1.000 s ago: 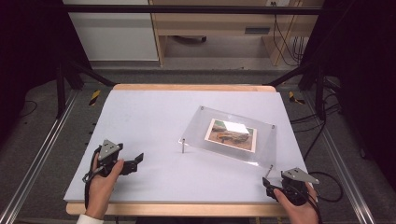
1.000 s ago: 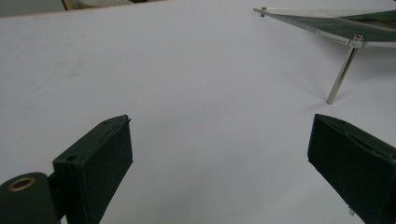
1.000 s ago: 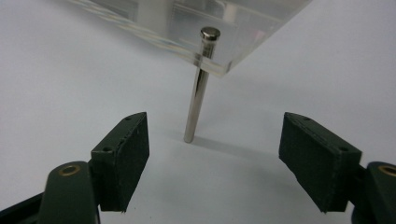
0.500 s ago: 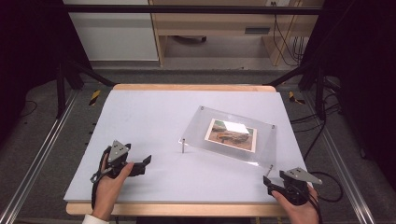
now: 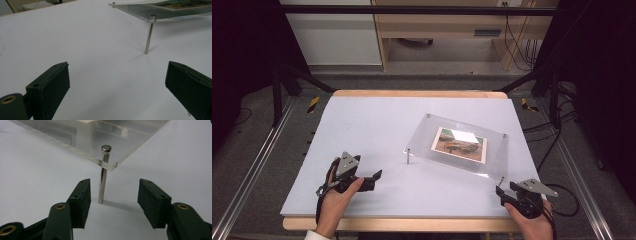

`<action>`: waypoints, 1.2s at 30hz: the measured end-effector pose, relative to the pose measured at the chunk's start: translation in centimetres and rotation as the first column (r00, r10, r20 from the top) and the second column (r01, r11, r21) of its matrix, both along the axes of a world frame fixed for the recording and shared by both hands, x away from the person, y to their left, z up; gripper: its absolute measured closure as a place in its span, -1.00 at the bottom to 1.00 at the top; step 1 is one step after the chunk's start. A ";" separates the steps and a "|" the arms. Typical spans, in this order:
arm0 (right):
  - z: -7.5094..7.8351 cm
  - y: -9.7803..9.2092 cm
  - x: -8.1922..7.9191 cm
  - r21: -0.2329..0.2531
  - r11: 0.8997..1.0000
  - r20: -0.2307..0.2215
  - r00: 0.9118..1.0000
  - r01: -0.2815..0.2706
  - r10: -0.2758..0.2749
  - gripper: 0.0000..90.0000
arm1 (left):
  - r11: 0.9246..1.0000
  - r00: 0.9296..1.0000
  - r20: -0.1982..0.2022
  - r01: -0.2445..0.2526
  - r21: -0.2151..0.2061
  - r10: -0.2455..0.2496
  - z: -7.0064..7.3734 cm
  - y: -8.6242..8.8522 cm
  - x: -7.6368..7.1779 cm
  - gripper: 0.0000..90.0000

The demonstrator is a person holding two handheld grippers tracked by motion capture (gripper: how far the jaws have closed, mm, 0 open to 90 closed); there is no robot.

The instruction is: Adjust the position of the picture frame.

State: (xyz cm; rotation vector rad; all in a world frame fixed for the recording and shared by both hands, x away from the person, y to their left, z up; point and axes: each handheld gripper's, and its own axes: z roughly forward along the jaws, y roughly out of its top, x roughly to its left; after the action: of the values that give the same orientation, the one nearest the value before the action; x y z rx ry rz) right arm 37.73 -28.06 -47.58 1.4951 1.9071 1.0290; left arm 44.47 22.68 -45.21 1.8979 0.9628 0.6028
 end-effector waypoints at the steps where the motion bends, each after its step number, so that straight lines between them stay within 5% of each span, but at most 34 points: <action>1: 0.1 0.0 0.0 0.011 1.000 0.002 1.000 -0.001 0.001 0.01 | 1.000 1.000 -0.001 0.004 0.000 -0.004 0.0 -0.2 0.0 -0.88; 20: -0.1 0.1 0.9 0.054 0.998 0.013 1.000 -0.021 0.020 0.25 | 0.999 0.999 0.005 0.035 0.006 -0.035 0.6 -3.2 1.3 -0.85; 36: -0.4 0.1 1.7 0.099 0.993 0.037 0.998 -0.056 0.053 0.66 | 0.996 0.995 -0.036 0.094 -0.006 -0.095 0.0 -6.5 2.6 -0.41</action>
State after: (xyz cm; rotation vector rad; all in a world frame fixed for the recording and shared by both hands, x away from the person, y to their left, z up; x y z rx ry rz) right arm 39.44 -28.01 -48.00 1.4769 1.9070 1.1835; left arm 47.06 16.21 -45.21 1.9443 0.8910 0.5115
